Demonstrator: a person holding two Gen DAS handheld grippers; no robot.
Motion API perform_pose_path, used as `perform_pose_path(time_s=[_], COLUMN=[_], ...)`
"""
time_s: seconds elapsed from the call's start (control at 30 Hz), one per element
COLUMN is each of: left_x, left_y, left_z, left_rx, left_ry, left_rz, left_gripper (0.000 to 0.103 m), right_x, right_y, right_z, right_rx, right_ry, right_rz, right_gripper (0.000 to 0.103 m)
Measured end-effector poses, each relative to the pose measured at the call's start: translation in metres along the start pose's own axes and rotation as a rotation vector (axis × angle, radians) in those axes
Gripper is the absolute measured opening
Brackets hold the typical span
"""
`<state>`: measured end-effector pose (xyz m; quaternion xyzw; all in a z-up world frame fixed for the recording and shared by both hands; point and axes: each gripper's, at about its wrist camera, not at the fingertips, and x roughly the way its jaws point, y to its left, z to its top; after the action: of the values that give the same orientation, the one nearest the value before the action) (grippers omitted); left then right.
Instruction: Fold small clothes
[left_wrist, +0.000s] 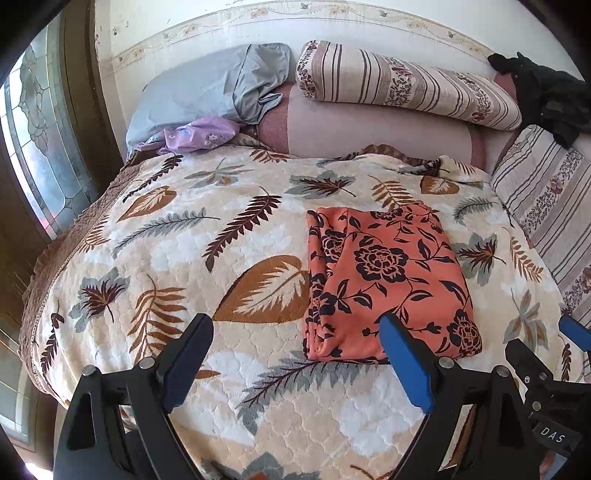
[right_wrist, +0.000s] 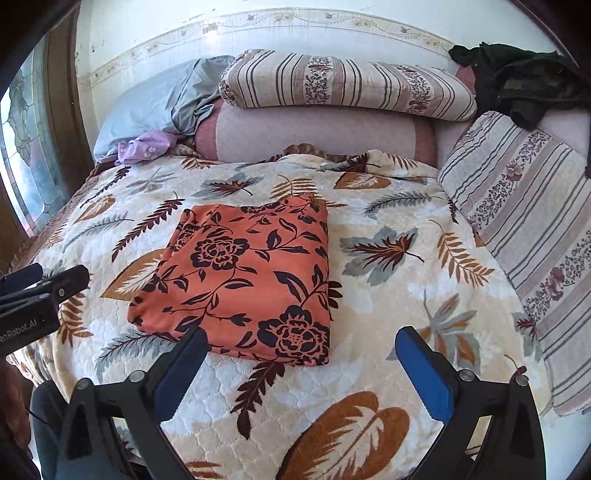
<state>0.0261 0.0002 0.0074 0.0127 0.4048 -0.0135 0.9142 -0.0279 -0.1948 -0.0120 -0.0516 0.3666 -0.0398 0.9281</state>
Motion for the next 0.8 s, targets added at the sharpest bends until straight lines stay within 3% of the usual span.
perform_pose_path(time_s=[0.8], left_x=[0.011], left_y=[0.004], left_z=[0.001], left_rx=[-0.035], left_ry=[0.038], left_rz=[-0.015], left_gripper=[0.091], right_x=[0.005], right_y=[0.000], right_z=[0.002], right_rx=[0.015], right_ry=[0.013], right_rz=[0.030], right_gripper=[0.103])
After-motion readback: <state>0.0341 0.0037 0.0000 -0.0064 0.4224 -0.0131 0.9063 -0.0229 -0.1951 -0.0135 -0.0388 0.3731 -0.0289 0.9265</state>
